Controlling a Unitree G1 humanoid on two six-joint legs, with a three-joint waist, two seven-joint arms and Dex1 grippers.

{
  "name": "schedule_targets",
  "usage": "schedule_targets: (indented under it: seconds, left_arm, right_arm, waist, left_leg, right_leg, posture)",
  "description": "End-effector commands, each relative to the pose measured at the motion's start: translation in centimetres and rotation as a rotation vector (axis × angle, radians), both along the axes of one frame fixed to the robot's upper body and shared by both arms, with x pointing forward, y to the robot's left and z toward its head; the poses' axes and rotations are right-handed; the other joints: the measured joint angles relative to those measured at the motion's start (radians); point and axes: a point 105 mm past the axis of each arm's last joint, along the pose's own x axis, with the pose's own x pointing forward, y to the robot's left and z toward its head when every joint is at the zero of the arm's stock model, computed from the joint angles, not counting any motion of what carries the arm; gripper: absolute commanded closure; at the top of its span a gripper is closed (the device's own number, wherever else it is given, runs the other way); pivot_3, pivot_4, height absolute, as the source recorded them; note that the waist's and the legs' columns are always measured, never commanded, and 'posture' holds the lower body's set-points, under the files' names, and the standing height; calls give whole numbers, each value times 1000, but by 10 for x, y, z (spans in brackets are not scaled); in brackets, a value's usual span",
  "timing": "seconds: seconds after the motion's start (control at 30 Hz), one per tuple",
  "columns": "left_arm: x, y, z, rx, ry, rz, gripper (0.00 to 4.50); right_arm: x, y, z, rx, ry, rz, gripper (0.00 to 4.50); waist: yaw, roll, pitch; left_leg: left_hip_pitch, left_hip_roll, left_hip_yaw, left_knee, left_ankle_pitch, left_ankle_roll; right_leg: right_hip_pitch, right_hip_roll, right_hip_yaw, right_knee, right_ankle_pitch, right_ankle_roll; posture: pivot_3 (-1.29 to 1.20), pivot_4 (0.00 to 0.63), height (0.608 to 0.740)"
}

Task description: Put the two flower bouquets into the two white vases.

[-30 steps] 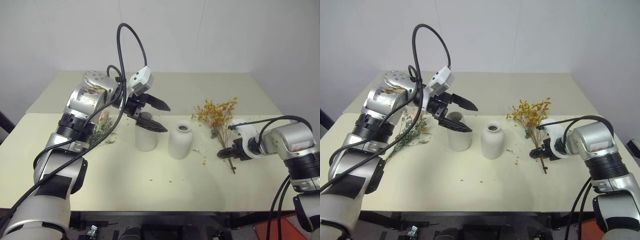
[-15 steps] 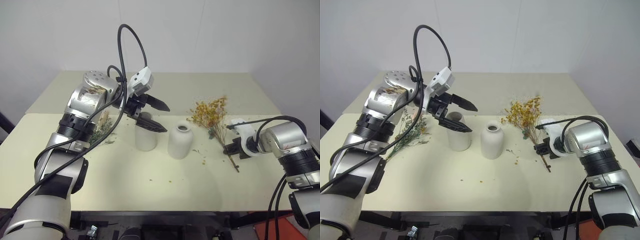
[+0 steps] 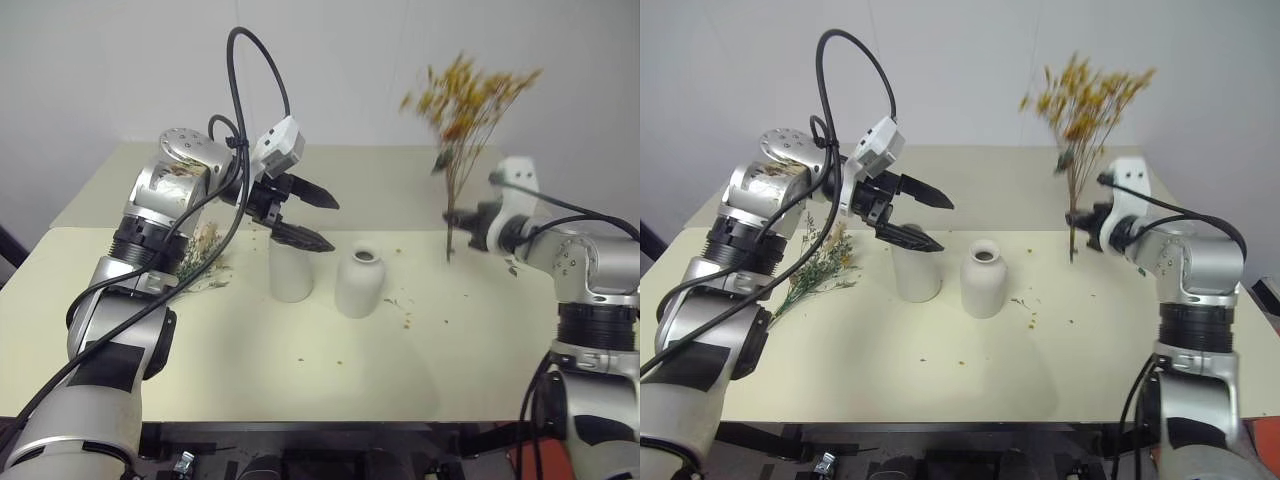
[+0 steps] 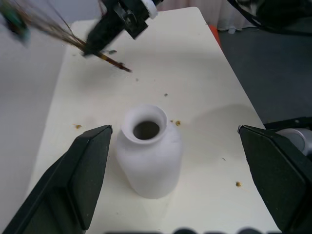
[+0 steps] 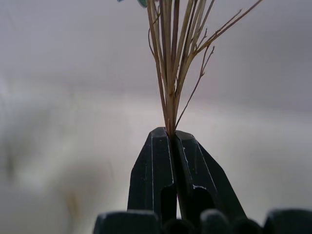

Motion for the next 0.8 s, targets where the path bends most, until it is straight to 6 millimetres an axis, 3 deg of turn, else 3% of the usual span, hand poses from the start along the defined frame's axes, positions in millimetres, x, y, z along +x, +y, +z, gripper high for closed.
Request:
schedule_targets:
  seconds: [0.03, 0.13, 0.23, 0.33, 0.53, 0.8]
  left_arm:
    - [-2, 0, 14, -18, -48, -13, 0]
    - [-2, 1, 13, -12, -44, -22, 0]
    - [-2, -1, 14, -13, -41, -27, 0]
    - [-2, -2, 12, -12, -34, -34, 0]
    - [-2, -3, 7, 33, -18, -33, 0]
    - [8, -7, 7, 122, -21, 5, 0]
  right_arm:
    - [-22, 13, 71, 79, -364, 15, 4458]
    - [-41, 36, 91, 104, -512, 115, 4458]
    - [-53, 55, 96, 148, -547, 230, 4458]
    - [-64, 79, 84, 130, -544, 339, 4458]
    - [-70, 105, 58, 123, -514, 415, 4458]
    - [-75, 116, 38, 63, -510, 468, 4458]
  waist:
    - [1, 0, 0]
    - [1, 1, 0]
    - [1, 1, 0]
    - [1, 1, 0]
    - [1, 1, 0]
    - [1, 1, 0]
  left_leg:
    - [0, 0, 0, 0, 0, 0]
    - [-1, 0, 0, 0, 0, 0]
    - [-1, 0, 0, 0, 0, 0]
    - [0, 0, 0, 0, 0, 0]
    - [0, 0, -1, 1, 0, 0]
    - [0, 0, -1, 2, 0, 0]
  right_leg:
    - [0, 0, 0, 0, 0, 0]
    - [0, 0, 0, 0, 0, 0]
    - [0, 0, 0, 0, 0, -1]
    - [0, 0, 0, 0, 0, -1]
    - [0, 0, 0, 1, 0, -1]
    - [0, 0, 0, 1, 0, 0]
  posture:
    - [0, 150, 740]
    - [0, 150, 740]
    - [0, 150, 740]
    - [0, 150, 740]
    - [0, 150, 740]
    - [0, 150, 740]
